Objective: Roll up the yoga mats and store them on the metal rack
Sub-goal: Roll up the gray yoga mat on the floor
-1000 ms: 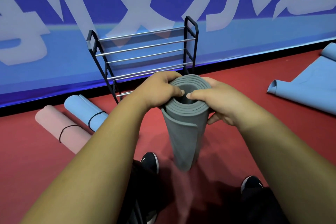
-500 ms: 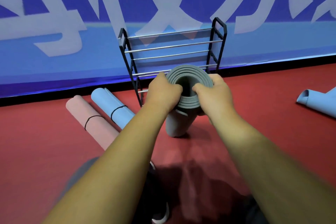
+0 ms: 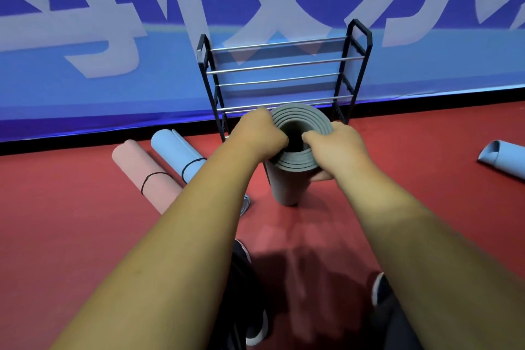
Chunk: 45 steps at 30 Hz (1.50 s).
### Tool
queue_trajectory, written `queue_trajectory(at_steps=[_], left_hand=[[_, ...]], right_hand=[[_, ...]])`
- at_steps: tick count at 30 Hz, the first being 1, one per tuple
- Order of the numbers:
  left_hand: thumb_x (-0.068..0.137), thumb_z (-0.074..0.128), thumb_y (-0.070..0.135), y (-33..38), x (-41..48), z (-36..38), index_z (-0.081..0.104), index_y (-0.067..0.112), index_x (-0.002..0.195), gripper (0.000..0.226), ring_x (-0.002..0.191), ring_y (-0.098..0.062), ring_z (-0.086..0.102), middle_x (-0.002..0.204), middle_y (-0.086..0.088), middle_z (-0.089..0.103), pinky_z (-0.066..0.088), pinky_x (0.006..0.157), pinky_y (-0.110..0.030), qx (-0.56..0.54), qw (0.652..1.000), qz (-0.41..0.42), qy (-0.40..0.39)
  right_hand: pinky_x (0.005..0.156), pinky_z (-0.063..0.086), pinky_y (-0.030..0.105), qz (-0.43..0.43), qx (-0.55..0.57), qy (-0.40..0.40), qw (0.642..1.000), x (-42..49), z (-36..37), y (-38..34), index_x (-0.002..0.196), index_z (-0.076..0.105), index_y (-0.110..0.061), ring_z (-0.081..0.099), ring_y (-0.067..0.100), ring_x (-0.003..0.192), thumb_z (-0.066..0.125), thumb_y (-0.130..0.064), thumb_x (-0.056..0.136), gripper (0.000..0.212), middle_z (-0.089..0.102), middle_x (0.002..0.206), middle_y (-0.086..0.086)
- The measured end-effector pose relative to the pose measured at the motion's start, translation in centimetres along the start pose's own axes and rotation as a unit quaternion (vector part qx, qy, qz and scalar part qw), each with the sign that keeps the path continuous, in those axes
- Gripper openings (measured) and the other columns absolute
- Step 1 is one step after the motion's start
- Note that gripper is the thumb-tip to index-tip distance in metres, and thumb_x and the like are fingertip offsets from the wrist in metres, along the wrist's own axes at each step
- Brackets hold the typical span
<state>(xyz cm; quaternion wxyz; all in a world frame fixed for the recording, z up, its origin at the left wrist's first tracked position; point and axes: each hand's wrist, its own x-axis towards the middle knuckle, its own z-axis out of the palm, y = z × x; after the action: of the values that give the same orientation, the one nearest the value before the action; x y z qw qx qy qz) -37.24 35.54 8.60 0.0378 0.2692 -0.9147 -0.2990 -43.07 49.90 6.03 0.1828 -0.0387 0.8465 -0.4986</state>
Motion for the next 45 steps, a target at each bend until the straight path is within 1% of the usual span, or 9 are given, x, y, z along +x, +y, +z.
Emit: queue_trajectory(at_steps=[4, 7, 11, 17, 23, 27, 36, 41, 45], left_hand=[[0.091, 0.073, 0.013, -1.2, 0.1, -0.6, 0.069, 0.015, 0.107, 0.017, 0.099, -0.029, 0.069, 0.106, -0.006, 0.072, 0.060, 0.086, -0.039, 0.011, 0.999, 0.022, -0.023], [0.087, 0.076, 0.006, -1.4, 0.2, -1.1, 0.075, 0.025, 0.120, 0.038, 0.098, -0.020, 0.072, 0.106, 0.001, 0.076, 0.061, 0.088, -0.036, -0.030, 0.997, 0.039, -0.058], [0.086, 0.083, 0.020, -1.9, 0.9, -0.5, 0.071, 0.024, 0.119, 0.035, 0.097, -0.016, 0.071, 0.106, 0.003, 0.074, 0.059, 0.082, -0.032, -0.056, 0.997, 0.037, -0.043], [0.089, 0.082, 0.022, -3.8, 1.7, -0.1, 0.070, 0.025, 0.112, 0.025, 0.095, -0.018, 0.077, 0.103, 0.000, 0.078, 0.064, 0.091, -0.045, -0.155, 0.985, -0.017, -0.080], [0.089, 0.081, 0.012, -6.2, 1.1, 0.2, 0.068, 0.029, 0.113, 0.032, 0.092, -0.032, 0.080, 0.102, -0.009, 0.080, 0.067, 0.076, -0.057, -0.237, 0.961, -0.093, -0.107], [0.081, 0.077, 0.005, -8.3, 0.0, 0.5, 0.073, 0.030, 0.112, 0.039, 0.095, -0.035, 0.080, 0.105, -0.013, 0.080, 0.064, 0.083, -0.063, -0.267, 0.952, -0.103, -0.105], [0.082, 0.072, 0.002, -10.5, -3.6, -3.7, 0.074, 0.026, 0.103, 0.031, 0.084, -0.020, 0.074, 0.090, 0.000, 0.077, 0.061, 0.069, -0.035, -0.208, 0.977, -0.033, -0.036], [0.082, 0.068, -0.001, -14.3, -8.4, -8.5, 0.072, 0.031, 0.111, 0.043, 0.089, -0.012, 0.072, 0.096, 0.007, 0.076, 0.059, 0.078, -0.026, -0.204, 0.979, -0.004, 0.027], [0.079, 0.068, 0.002, -18.8, -12.4, -13.6, 0.074, 0.029, 0.118, 0.048, 0.094, -0.010, 0.072, 0.099, 0.008, 0.077, 0.057, 0.081, -0.025, -0.197, 0.976, -0.006, 0.091]], right_hand=[[0.075, 0.059, 0.040, -0.020, -0.178, -0.015, 0.984, 0.8, -0.5, -1.0, 0.112, 0.073, -0.013, 0.072, 0.035, 0.095, 0.078, -0.043, 0.076, 0.048, 0.075, 0.110, 0.013], [0.086, 0.054, 0.033, -0.061, -0.216, -0.072, 0.972, 1.2, -0.7, -1.4, 0.149, 0.056, -0.023, 0.067, 0.027, 0.116, 0.084, -0.045, 0.076, 0.081, 0.068, 0.135, 0.004], [0.057, 0.045, 0.026, -0.095, -0.180, -0.118, 0.972, 1.5, -0.3, -1.6, 0.123, 0.068, -0.035, 0.068, 0.013, 0.084, 0.079, -0.034, 0.080, 0.044, 0.073, 0.100, -0.007], [0.058, 0.047, 0.027, -0.117, -0.165, -0.139, 0.969, 2.7, 0.2, -2.4, 0.107, 0.074, -0.034, 0.070, 0.016, 0.077, 0.075, -0.026, 0.081, 0.027, 0.073, 0.085, -0.006], [0.060, 0.049, 0.027, -0.142, -0.188, -0.141, 0.962, 2.8, 1.8, -2.7, 0.105, 0.074, -0.034, 0.068, 0.010, 0.078, 0.075, -0.029, 0.080, 0.026, 0.072, 0.086, -0.013], [0.059, 0.044, 0.026, -0.176, -0.217, -0.137, 0.950, 1.9, 3.5, -2.9, 0.098, 0.074, -0.034, 0.065, 0.005, 0.079, 0.073, -0.031, 0.080, 0.019, 0.071, 0.084, -0.014], [0.077, 0.043, 0.029, -0.221, -0.236, -0.081, 0.943, -3.5, 5.9, -4.4, 0.114, 0.074, -0.031, 0.063, 0.016, 0.090, 0.068, -0.035, 0.086, 0.029, 0.071, 0.094, -0.011], [0.078, 0.042, 0.027, -0.273, -0.214, -0.077, 0.935, -10.4, 9.4, -6.6, 0.128, 0.071, -0.034, 0.062, 0.018, 0.091, 0.067, -0.034, 0.087, 0.041, 0.072, 0.095, -0.008], [0.094, 0.054, 0.035, -0.311, -0.209, -0.091, 0.923, -14.9, 14.0, -9.5, 0.141, 0.064, -0.036, 0.068, 0.025, 0.110, 0.064, -0.038, 0.085, 0.056, 0.077, 0.114, -0.002]])
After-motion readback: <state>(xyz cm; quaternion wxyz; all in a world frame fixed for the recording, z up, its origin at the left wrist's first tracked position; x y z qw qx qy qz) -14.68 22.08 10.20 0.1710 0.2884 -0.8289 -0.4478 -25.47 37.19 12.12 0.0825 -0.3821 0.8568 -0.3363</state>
